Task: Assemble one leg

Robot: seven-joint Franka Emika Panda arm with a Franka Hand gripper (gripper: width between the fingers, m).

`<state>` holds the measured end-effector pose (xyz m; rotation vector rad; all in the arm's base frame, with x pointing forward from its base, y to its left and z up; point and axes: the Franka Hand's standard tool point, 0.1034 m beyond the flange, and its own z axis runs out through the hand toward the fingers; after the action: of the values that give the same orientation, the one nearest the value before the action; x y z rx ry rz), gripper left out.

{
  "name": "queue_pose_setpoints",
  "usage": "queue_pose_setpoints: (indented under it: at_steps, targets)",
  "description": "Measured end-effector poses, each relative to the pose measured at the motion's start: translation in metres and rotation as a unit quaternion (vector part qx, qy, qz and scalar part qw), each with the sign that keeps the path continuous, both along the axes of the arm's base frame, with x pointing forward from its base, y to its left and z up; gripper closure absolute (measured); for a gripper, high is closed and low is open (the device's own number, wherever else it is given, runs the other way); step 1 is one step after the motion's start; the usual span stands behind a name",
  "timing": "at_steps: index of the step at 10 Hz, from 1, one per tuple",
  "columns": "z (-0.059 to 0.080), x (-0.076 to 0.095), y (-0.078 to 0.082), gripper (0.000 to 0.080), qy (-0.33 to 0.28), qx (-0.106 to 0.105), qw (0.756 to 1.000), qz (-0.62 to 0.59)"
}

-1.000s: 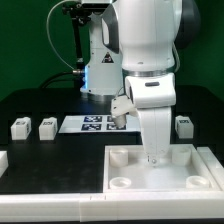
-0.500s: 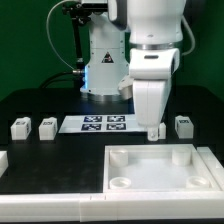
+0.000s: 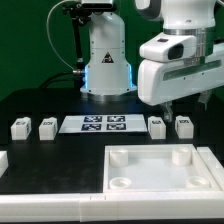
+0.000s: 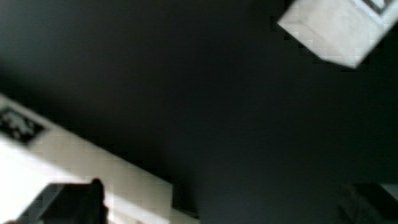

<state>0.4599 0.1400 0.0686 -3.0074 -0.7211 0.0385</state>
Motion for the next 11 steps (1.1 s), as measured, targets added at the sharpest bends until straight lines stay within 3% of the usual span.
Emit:
queue_pose_setpoints:
  at_steps: [3,5,6,7,9,11]
  targets:
    - [-0.002,-0.009,0.013,0.015,0.017,0.001,0.984,-0.175]
    - [-0.013,-0.027,0.015,0.015,0.022,-0.002,0.985,-0.171]
    - [-0.013,-0.028,0.015,0.015,0.025,-0.003,0.985,-0.172]
    - [-0.013,-0.032,0.013,0.015,0.052,-0.016,0.984,-0.167]
    - [-0.013,-0.033,0.013,0.015,0.169,-0.058,0.971,-0.156]
    - [-0.029,-0.058,0.021,0.015,0.299,-0.104,0.931,-0.184]
